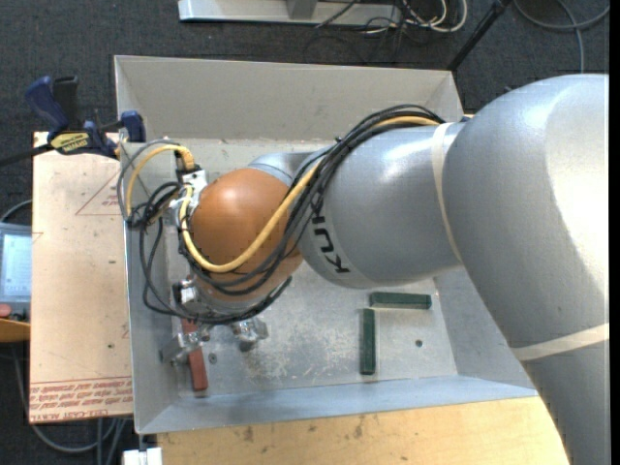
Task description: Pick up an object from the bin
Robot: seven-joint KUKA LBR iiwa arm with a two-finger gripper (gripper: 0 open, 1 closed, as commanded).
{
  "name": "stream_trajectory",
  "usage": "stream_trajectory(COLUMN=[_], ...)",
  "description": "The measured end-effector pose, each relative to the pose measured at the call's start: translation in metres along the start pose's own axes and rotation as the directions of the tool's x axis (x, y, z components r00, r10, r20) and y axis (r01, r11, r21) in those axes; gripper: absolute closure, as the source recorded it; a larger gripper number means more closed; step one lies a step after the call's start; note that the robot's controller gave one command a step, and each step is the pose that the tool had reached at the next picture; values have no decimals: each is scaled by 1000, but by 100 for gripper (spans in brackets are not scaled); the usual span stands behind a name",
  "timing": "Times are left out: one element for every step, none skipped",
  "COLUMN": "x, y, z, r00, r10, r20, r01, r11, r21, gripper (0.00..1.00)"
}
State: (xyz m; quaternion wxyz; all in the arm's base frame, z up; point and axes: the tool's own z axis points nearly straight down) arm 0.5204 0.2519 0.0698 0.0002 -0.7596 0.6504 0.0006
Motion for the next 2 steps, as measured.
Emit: stream_trajectory(x=[-9, -11], y=[-1, -2], z=[-3, -86], r00=[1000, 1000], r10=[-1, 3], r20=[21, 5], r01=[1, -3], r11=[1000, 1000], r21=[11, 9], gripper=[100, 100])
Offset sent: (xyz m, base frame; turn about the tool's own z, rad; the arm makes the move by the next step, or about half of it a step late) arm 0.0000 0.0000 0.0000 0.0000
